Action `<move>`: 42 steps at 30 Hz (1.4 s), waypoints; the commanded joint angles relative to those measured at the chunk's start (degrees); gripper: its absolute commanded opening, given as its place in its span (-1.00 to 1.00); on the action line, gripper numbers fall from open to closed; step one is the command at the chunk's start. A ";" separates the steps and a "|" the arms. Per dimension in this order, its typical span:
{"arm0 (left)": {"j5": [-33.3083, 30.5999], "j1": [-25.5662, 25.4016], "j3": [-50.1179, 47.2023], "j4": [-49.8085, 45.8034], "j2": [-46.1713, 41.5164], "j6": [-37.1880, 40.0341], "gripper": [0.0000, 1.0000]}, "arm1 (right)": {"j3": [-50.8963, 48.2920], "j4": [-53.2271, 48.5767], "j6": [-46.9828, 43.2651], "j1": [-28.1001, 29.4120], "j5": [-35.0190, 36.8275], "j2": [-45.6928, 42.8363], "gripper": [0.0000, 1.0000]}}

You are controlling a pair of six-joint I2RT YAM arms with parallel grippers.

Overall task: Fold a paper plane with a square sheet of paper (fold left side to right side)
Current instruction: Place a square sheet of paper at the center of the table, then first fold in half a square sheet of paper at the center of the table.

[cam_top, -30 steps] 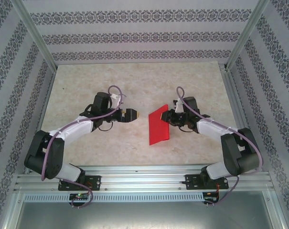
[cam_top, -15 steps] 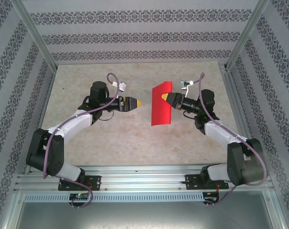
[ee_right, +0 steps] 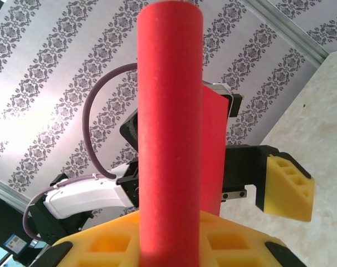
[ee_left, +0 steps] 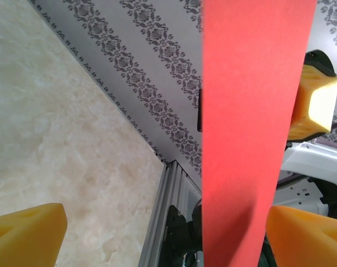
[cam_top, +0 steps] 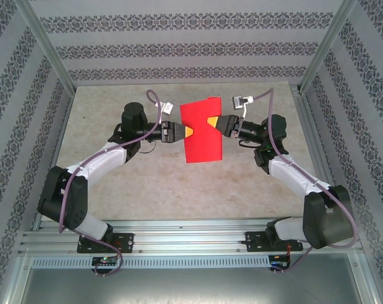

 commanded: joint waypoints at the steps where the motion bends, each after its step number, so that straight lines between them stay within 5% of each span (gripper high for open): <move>1: 1.96 -1.28 1.98 5.31 -1.13 -1.86 0.56 | 2.01 -0.78 -1.46 0.58 -0.34 -1.45 -0.55; 6: 0.72 -1.35 1.29 3.41 -2.03 -1.18 -0.55 | 2.16 -8.59 -6.34 0.11 1.60 -2.04 -0.53; 10: -1.64 -1.30 0.13 -2.50 -2.47 1.90 -1.00 | 2.67 -25.47 -16.87 -1.21 6.77 -4.24 -0.36; 17: -6.72 0.65 -2.08 -15.91 0.08 9.14 -1.00 | 4.21 -52.93 -35.04 -3.43 21.22 -7.60 0.30; 20: -8.26 1.55 -1.67 -21.86 3.73 12.70 -1.00 | 4.72 -59.93 -39.55 -3.37 27.85 -7.26 0.42; 29: -13.30 4.68 4.14 -37.47 16.89 23.14 -1.00 | 4.05 -64.37 -42.46 1.65 34.59 -2.16 0.26; 35: -15.54 5.09 8.43 -44.39 20.06 27.45 -1.00 | 3.33 -56.43 -36.44 6.98 33.43 6.90 0.01; 42: -10.80 5.13 8.04 -39.92 19.73 24.38 -0.21 | 5.71 -55.14 -32.60 9.03 34.77 16.82 -0.18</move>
